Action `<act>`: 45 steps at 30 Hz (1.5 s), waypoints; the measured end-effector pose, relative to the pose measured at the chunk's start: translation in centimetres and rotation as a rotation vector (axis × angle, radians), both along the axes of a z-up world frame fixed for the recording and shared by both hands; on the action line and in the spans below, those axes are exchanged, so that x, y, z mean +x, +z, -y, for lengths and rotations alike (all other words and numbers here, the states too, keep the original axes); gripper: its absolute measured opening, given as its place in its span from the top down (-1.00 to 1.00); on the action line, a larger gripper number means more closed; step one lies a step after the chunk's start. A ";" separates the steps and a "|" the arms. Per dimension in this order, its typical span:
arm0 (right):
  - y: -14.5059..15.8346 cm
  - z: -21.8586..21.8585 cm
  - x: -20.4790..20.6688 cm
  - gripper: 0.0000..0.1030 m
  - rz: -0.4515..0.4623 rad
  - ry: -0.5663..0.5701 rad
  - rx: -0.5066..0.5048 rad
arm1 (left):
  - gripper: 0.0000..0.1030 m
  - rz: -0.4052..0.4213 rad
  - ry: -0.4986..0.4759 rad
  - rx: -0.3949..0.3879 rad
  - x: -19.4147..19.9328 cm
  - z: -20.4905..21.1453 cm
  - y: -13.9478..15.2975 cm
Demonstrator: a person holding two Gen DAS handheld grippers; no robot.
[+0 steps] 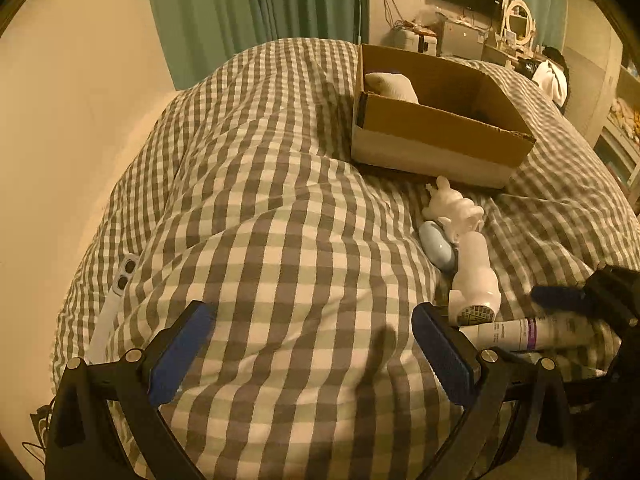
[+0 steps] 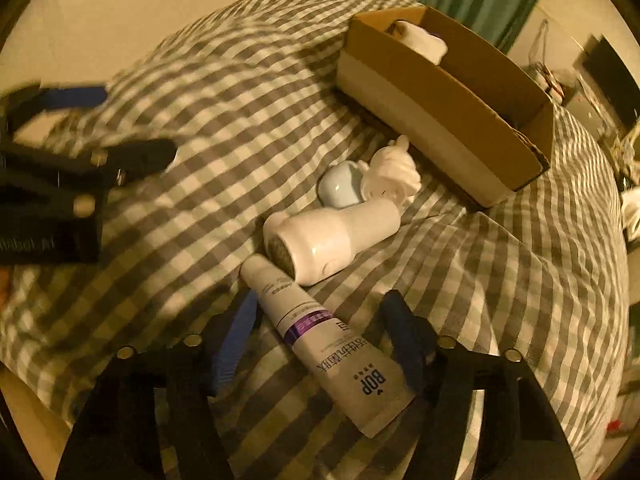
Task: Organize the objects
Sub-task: 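Grasp the white BOP tube with the right tool, then grasp the white cylindrical bottle with the left tool while the right tool holds the tube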
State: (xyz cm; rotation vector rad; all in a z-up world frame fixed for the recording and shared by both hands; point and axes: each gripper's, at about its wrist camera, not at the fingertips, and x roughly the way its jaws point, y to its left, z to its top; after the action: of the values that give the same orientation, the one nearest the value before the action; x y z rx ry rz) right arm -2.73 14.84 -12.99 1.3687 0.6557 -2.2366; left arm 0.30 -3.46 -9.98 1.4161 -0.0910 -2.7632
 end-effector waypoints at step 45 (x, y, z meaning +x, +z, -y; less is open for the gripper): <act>7.7 -7.7 -0.9 0.55 -0.187 -0.177 -0.154 | 0.00 0.161 -0.327 0.013 -4.1 -12.2 -5.1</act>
State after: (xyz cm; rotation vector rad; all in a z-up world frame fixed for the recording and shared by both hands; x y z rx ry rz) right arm -3.62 22.55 -5.29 1.1939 0.4258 -2.5201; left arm -3.85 8.79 -15.04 1.7704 -0.3383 -2.8915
